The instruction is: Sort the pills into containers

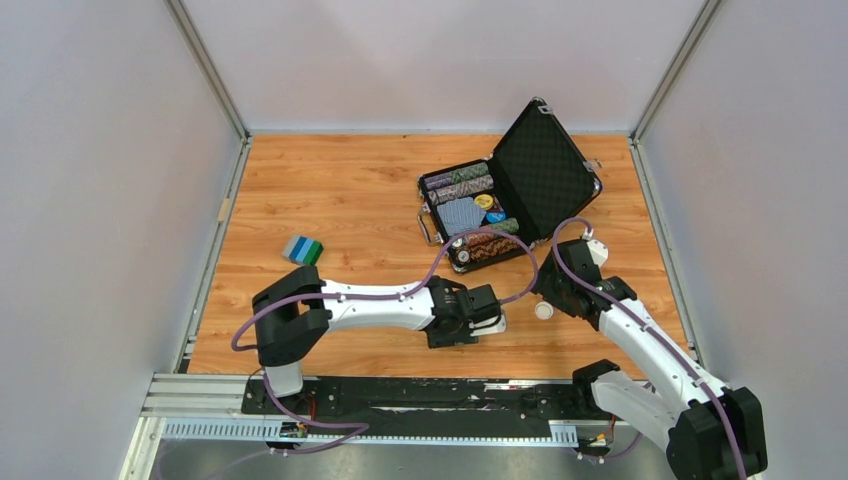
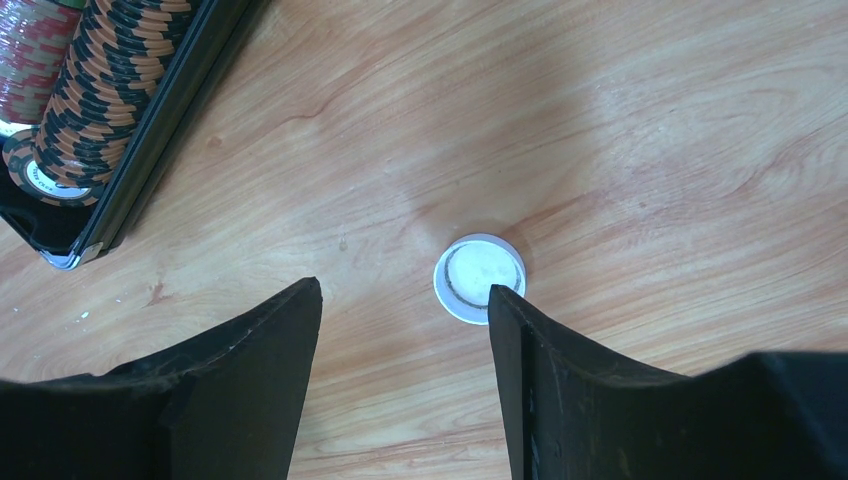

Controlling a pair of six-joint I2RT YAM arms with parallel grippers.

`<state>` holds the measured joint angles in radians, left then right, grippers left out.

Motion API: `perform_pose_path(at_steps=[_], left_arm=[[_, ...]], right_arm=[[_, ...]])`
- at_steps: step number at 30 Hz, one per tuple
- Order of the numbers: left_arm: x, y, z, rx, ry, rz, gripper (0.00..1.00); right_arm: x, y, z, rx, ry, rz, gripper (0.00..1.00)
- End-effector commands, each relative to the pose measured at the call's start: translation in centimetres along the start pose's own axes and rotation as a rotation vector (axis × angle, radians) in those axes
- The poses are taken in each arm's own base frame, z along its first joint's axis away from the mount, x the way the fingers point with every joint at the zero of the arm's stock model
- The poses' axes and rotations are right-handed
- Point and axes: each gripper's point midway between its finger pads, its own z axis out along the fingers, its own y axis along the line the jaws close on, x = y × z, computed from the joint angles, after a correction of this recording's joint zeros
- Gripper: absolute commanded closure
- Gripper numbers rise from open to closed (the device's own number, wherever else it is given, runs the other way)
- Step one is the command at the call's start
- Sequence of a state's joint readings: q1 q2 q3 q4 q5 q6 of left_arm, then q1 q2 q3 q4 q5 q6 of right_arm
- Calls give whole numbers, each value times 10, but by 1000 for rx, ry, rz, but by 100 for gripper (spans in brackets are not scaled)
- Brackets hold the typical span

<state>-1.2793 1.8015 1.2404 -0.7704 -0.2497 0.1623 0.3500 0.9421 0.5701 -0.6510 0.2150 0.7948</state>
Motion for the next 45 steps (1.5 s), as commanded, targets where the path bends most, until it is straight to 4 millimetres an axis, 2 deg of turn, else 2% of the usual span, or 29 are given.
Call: perform_pose_path(at_steps=[1, 45], left_arm=[[-10, 4, -7, -20, 1, 6, 100], [-5, 3, -10, -49, 141, 73, 100]], right_arm=[[-6, 2, -1, -12, -29, 21, 37], [-9, 0, -1, -13, -34, 32, 37]])
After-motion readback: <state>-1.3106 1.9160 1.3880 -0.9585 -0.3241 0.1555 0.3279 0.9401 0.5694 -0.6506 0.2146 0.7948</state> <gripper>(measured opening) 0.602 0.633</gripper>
